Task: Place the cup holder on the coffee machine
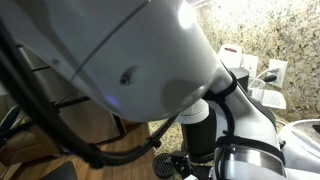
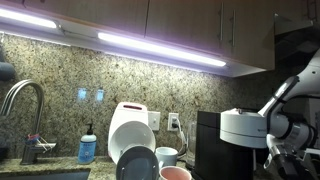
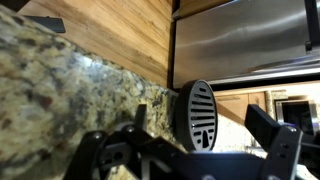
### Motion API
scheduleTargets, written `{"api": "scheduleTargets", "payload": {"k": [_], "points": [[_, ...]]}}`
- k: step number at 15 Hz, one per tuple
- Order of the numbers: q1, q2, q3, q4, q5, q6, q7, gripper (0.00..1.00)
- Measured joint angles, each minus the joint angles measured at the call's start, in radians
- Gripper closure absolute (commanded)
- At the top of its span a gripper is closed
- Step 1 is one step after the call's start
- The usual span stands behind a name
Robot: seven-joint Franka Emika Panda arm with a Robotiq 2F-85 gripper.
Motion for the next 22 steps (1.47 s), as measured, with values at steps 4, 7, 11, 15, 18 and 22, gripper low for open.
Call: {"api": "scheduleTargets", "payload": {"k": [4,7,11,15,18,22], "points": [[0.001,0.006,0.001,0.0,0.0,-0.001,0.0,0.0],[0.005,0.004,0.001,-0.002,0.0,0.001,-0.007,0.0],[0.016,-0.011,0.001,-0.03,-0.003,0.017,-0.03,0.0],[0.033,-0.057,0.0,-0.095,-0.007,0.072,-0.059,0.0],[0.043,-0.1,0.0,-0.146,-0.007,0.116,-0.071,0.0],[0.051,-0.145,0.0,-0.177,-0.003,0.136,-0.071,0.0]]}}
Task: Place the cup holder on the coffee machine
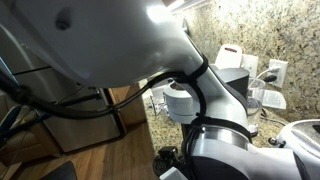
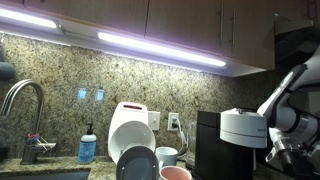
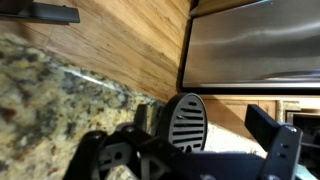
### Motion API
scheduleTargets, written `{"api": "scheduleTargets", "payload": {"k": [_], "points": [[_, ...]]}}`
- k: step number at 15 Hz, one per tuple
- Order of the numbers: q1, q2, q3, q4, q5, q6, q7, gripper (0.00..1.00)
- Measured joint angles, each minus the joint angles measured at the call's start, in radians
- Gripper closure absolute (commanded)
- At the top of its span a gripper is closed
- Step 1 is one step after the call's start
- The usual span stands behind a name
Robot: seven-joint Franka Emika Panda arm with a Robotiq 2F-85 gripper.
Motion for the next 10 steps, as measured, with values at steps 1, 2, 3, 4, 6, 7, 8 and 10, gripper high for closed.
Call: {"api": "scheduleTargets", "payload": {"k": [1,2,3,4,6,7,8,10], "points": [[0.003,-0.004,0.0,0.0,0.002,0.0,0.0,0.0],[0.005,-0.004,0.001,0.0,0.004,0.0,0.0,0.0],[0.008,-0.004,0.004,-0.001,0.004,0.001,0.0,0.0],[0.012,-0.003,0.005,-0.001,0.005,0.002,0.0,0.0],[0.02,0.004,0.009,-0.001,0.005,0.003,0.0,0.0],[0.022,0.008,0.011,-0.001,0.005,0.006,0.0,0.0],[0.026,0.013,0.013,-0.001,0.005,0.009,0.0,0.0],[0.031,0.021,0.015,-0.001,0.005,0.015,0.0,0.0]]}}
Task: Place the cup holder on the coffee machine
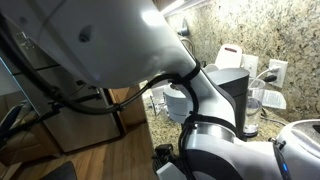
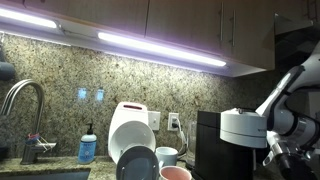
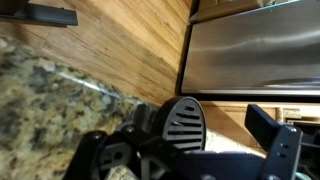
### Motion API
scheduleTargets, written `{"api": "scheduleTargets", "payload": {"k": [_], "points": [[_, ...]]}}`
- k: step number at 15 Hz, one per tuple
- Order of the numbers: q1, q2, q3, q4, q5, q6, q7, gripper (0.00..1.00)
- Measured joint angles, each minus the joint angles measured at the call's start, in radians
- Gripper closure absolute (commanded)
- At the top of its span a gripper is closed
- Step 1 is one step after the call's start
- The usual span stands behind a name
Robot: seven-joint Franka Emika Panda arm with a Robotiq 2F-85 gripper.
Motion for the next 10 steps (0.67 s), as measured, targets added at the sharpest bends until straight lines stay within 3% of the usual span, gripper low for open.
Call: {"api": "scheduleTargets", "payload": {"k": [10], "points": [[0.003,0.006,0.001,0.0,0.001,0.004,-0.01,0.0]]}}
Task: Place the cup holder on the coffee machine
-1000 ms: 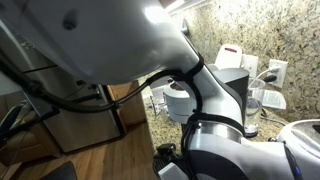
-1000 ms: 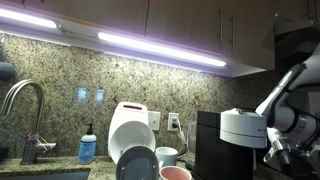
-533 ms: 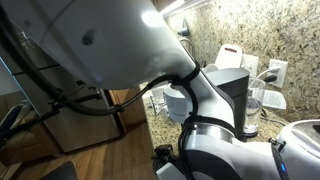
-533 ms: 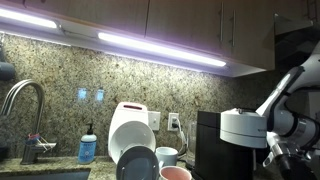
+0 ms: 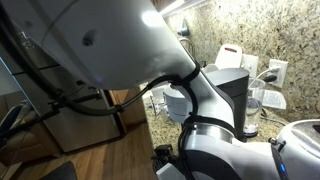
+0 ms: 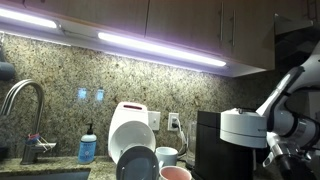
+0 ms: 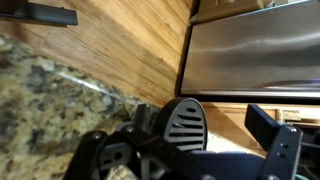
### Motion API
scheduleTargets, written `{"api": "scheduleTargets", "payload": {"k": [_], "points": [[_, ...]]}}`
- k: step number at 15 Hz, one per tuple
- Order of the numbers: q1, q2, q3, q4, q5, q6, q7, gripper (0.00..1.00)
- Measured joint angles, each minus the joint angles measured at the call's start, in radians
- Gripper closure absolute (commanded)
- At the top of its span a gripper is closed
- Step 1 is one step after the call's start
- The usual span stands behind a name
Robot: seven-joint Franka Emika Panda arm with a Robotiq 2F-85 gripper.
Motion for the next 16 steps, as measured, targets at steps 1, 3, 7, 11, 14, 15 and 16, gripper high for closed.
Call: {"api": "scheduleTargets", "payload": {"k": [1,3,7,11,14,15,16], "points": [[0.0,-0.001,0.0,0.0,0.003,0.0,-0.008,0.0],[0.0,-0.003,0.002,0.0,0.015,0.001,-0.024,0.0],[0.008,-0.003,0.003,0.0,0.029,0.006,-0.03,0.0],[0.016,0.001,0.003,0.0,0.033,0.016,-0.03,0.0],[0.019,0.006,0.003,0.0,0.034,0.031,-0.031,0.0],[0.02,0.007,0.003,0.0,0.034,0.035,-0.031,0.0],[0.02,0.007,0.003,0.0,0.035,0.036,-0.031,0.0]]}}
